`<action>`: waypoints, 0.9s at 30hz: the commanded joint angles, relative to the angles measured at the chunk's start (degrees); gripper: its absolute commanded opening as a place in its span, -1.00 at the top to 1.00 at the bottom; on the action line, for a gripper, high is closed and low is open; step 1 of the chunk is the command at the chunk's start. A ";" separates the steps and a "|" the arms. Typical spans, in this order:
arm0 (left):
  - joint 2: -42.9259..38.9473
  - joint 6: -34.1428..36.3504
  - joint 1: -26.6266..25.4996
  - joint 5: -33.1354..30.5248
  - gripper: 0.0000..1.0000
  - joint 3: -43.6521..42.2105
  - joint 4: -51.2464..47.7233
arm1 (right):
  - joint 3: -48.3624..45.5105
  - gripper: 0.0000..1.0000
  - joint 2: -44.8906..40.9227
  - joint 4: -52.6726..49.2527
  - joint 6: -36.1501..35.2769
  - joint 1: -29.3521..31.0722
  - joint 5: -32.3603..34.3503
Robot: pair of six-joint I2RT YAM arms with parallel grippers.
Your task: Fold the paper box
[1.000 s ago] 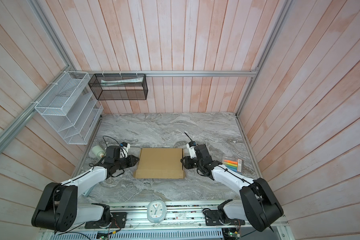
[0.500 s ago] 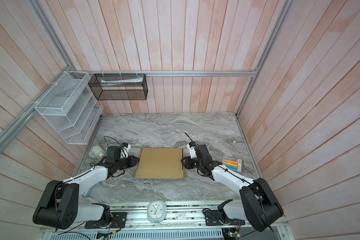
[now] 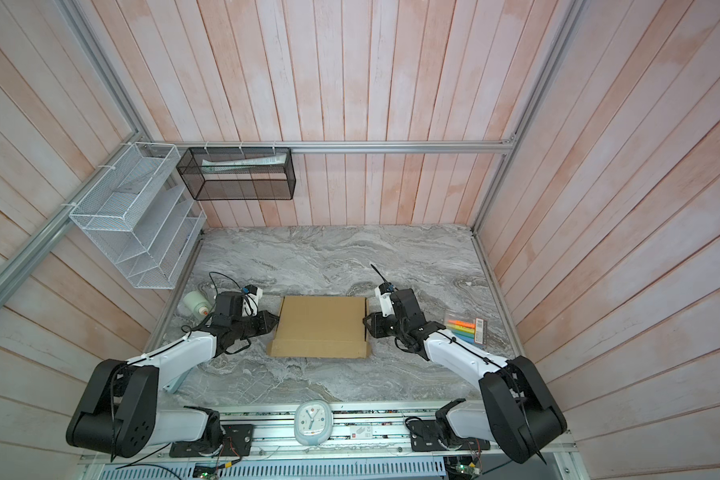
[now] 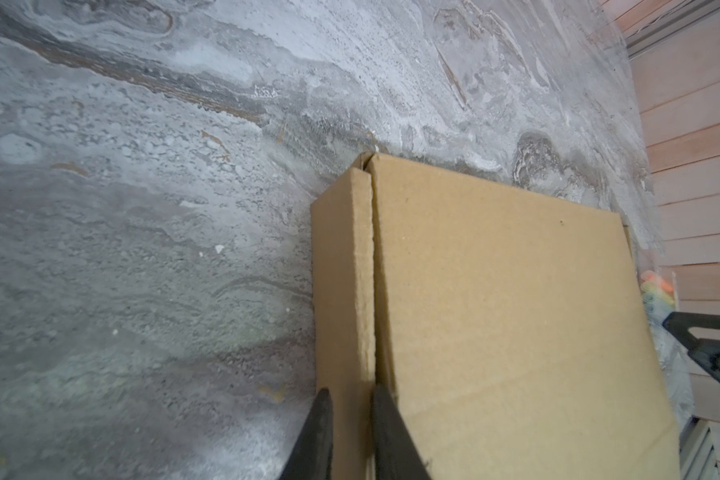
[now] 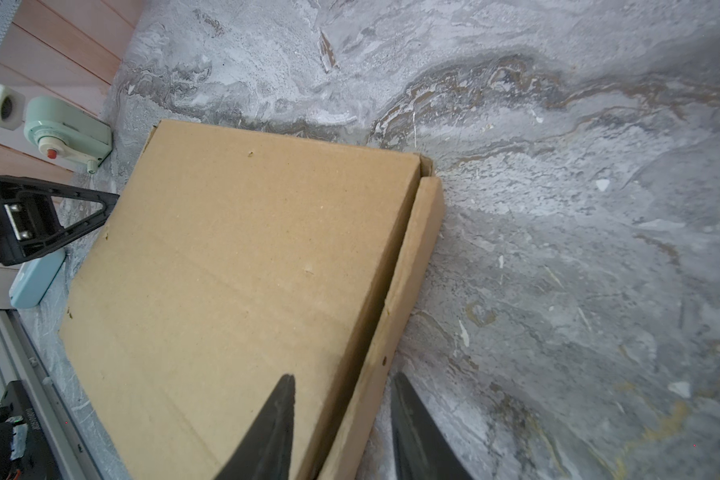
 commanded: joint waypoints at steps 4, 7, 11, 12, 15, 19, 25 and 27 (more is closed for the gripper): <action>1.30 0.41 -0.25 -1.82 0.58 -0.77 -0.50 | -0.64 0.21 -0.17 1.10 0.28 -0.53 -0.88; 1.24 0.51 -0.35 -2.36 0.58 -0.55 -0.80 | -0.56 0.21 0.10 1.36 0.39 -0.65 -1.13; 1.14 0.45 -0.35 -2.47 0.59 -0.44 -0.85 | -0.25 0.21 0.32 1.29 0.26 -0.79 -1.38; 1.15 0.47 -0.35 -2.53 0.60 -0.43 -0.82 | -0.09 0.21 0.32 1.28 0.29 -0.87 -1.33; 1.10 0.25 -0.35 -2.47 0.67 -0.24 -0.78 | 0.34 0.21 0.41 1.11 0.09 -1.18 -1.66; 0.76 -0.36 -0.33 -2.37 0.72 -0.48 0.04 | 0.82 0.21 0.49 0.93 0.15 -1.59 -2.30; 0.06 -1.32 -0.35 -2.24 0.77 -0.75 1.01 | -0.12 0.03 0.58 2.06 1.88 -2.75 -3.95; -0.46 -1.73 -0.35 -2.19 0.79 -0.94 1.51 | -0.73 -0.05 0.42 2.94 2.85 -3.38 -5.01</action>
